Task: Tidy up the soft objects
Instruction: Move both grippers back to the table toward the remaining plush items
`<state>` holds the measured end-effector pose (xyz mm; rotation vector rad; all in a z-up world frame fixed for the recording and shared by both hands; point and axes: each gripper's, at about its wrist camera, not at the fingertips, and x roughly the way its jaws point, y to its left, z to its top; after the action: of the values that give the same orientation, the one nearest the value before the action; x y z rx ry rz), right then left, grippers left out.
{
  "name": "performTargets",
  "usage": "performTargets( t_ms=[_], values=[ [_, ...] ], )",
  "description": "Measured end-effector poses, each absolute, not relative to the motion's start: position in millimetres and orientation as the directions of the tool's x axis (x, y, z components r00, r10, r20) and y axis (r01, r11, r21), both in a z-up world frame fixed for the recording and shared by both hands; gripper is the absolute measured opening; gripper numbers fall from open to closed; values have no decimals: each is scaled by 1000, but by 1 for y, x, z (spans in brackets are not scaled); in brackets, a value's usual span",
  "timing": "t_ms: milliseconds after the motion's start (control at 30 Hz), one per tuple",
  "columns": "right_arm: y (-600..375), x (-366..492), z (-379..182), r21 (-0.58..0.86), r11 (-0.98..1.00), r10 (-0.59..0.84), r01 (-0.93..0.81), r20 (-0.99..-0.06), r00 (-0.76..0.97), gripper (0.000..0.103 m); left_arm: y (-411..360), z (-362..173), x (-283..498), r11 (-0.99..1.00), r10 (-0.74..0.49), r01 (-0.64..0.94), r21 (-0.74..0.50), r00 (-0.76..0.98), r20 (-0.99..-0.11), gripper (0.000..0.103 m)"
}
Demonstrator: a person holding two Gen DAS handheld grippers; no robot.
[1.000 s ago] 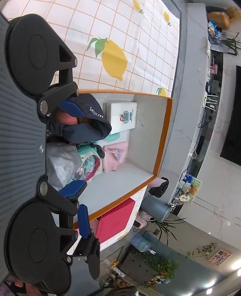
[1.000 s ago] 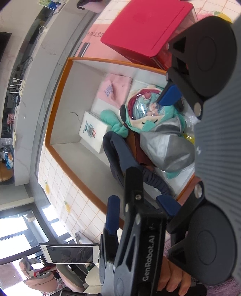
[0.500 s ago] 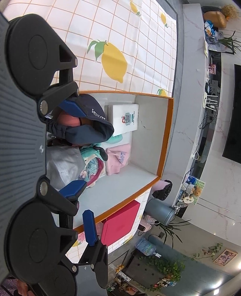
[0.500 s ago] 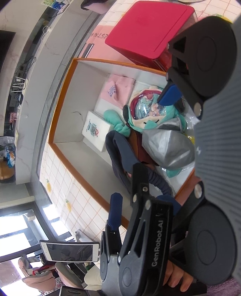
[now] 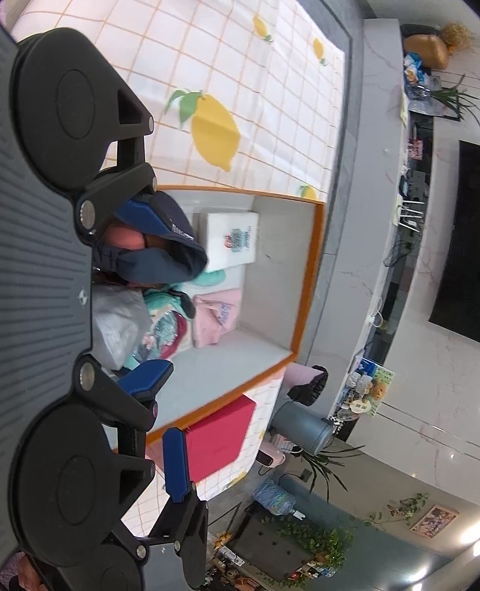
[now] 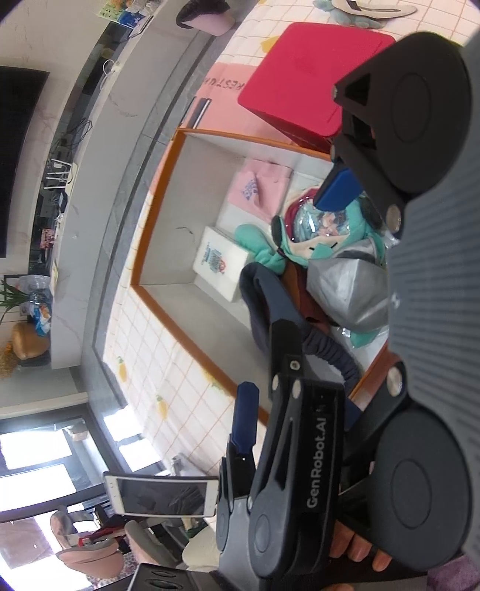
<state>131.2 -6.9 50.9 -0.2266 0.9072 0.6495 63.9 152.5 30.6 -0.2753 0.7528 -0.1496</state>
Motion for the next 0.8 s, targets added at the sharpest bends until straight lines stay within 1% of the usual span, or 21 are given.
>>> performTargets(
  t_ms=[100,167,233,367,467,533,633,733,800],
  values=[
    [-17,129,69,49,791,417,-610,-773,478,100,148,46,61,961,-217,55,-271,756,-617,91],
    [-32,127,88,19,798,411,-602,-748,521,100,143,59,58,968,-198,59,-245,781,-592,91],
    [-55,126,108,-6,821,400,-571,-708,582,100,139,72,57,966,-200,64,-251,799,-567,91],
    [-116,131,141,-17,908,315,-419,-631,709,101,124,94,55,961,-234,109,-255,812,-534,91],
    [-163,141,149,-41,966,181,-256,-601,778,101,103,106,53,956,-265,151,-253,817,-512,91],
    [-192,154,143,-52,987,90,-153,-607,790,101,85,110,53,949,-297,191,-252,810,-506,91],
    [-236,184,117,-16,999,14,-32,-652,758,101,52,110,53,936,-345,252,-244,789,-509,91],
    [-276,222,70,49,998,1,50,-722,692,101,14,100,54,918,-395,310,-247,757,-521,91],
    [-302,246,36,106,989,13,99,-742,671,100,-11,88,55,906,-424,347,-243,733,-531,91]
  ],
)
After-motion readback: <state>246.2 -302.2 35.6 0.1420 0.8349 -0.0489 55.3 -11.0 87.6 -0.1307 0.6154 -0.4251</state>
